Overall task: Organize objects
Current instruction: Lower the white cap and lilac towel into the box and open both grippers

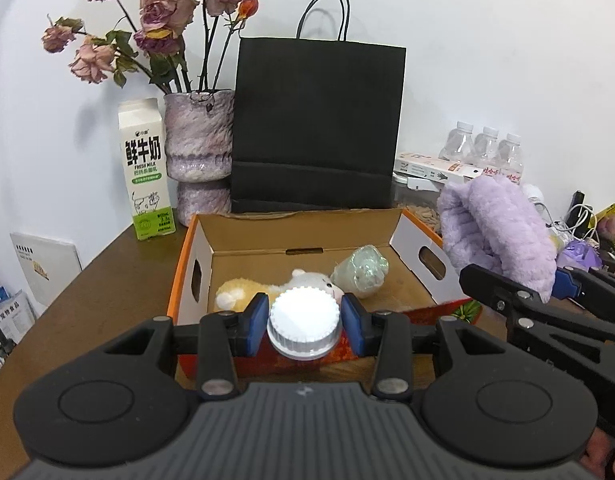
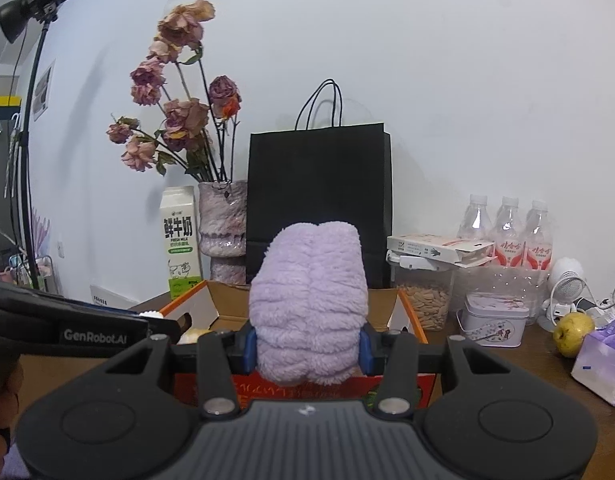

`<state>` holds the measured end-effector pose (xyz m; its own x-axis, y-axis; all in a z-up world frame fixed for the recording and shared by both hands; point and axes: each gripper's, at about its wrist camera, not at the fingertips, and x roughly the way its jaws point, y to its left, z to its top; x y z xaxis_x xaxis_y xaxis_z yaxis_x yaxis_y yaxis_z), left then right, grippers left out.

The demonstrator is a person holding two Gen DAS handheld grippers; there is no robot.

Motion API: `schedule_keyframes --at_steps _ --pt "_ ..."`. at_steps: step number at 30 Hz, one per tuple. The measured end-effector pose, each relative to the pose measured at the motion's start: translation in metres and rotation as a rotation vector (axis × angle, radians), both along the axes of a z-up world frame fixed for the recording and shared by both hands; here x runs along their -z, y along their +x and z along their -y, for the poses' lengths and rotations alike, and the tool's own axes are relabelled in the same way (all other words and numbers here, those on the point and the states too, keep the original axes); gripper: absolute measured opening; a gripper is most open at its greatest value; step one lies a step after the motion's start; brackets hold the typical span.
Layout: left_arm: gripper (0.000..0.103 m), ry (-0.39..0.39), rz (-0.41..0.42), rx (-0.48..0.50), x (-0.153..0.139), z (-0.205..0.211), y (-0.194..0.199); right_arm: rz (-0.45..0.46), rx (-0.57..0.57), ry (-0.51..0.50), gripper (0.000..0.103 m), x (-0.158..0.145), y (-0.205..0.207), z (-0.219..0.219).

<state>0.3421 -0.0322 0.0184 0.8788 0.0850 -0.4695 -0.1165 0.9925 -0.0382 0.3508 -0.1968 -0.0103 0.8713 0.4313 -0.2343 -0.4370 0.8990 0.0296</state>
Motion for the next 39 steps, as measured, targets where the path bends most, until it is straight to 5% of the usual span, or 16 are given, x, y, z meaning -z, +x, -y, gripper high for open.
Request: schedule_keyframes --at_steps 19,39 --pt "0.041 0.010 -0.031 -0.045 -0.011 -0.011 0.065 -0.012 -0.020 0.020 0.044 -0.007 0.063 -0.019" --pt "0.041 -0.015 -0.134 -0.172 0.023 -0.024 0.141 -0.133 0.004 -0.011 0.044 0.024 0.140 -0.045"
